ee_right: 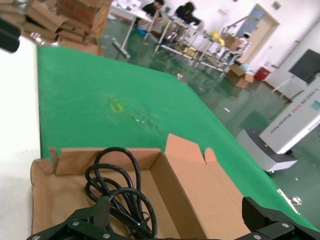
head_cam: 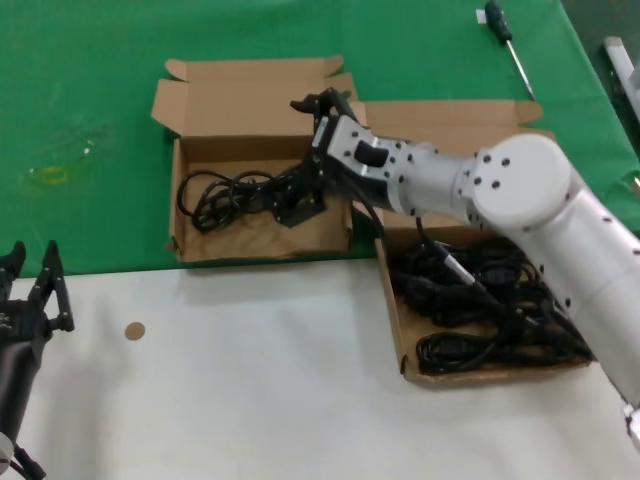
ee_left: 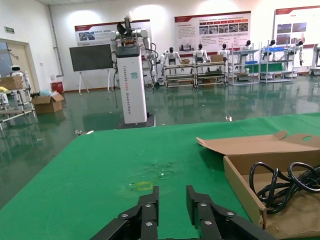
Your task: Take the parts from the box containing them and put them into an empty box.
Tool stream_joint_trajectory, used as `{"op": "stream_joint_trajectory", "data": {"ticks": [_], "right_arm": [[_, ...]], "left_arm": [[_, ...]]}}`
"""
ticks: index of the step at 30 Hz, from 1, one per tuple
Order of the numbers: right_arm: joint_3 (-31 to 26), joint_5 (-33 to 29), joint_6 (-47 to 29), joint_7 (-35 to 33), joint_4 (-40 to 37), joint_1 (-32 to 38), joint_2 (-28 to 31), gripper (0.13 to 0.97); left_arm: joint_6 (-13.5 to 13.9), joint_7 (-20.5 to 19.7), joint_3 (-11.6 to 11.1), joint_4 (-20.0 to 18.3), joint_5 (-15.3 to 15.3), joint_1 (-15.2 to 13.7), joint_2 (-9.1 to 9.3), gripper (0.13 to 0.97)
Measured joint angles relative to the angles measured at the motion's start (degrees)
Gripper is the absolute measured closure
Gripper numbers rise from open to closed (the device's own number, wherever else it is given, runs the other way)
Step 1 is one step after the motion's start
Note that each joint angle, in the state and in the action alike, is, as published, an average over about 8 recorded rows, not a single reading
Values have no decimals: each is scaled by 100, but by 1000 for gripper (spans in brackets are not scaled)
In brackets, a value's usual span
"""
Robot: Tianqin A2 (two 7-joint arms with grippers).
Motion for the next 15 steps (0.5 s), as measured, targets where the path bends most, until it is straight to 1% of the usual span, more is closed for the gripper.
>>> {"op": "stream_joint_trajectory", "data": {"ticks": [3, 7, 9, 15], "right_arm": [[112, 114, 144, 14, 176, -231, 25, 184], [266, 270, 341, 32, 417, -547, 60, 151], [342, 348, 439, 41, 537, -704, 78, 135], [575, 584, 737, 69, 900, -1181, 130, 133]], "left_arm": [[0, 0, 0, 0, 0, 0, 0, 838], [0, 0, 0, 0, 0, 0, 0, 838], [0, 0, 0, 0, 0, 0, 0, 798], [0, 0, 0, 0, 0, 0, 0, 678]]}}
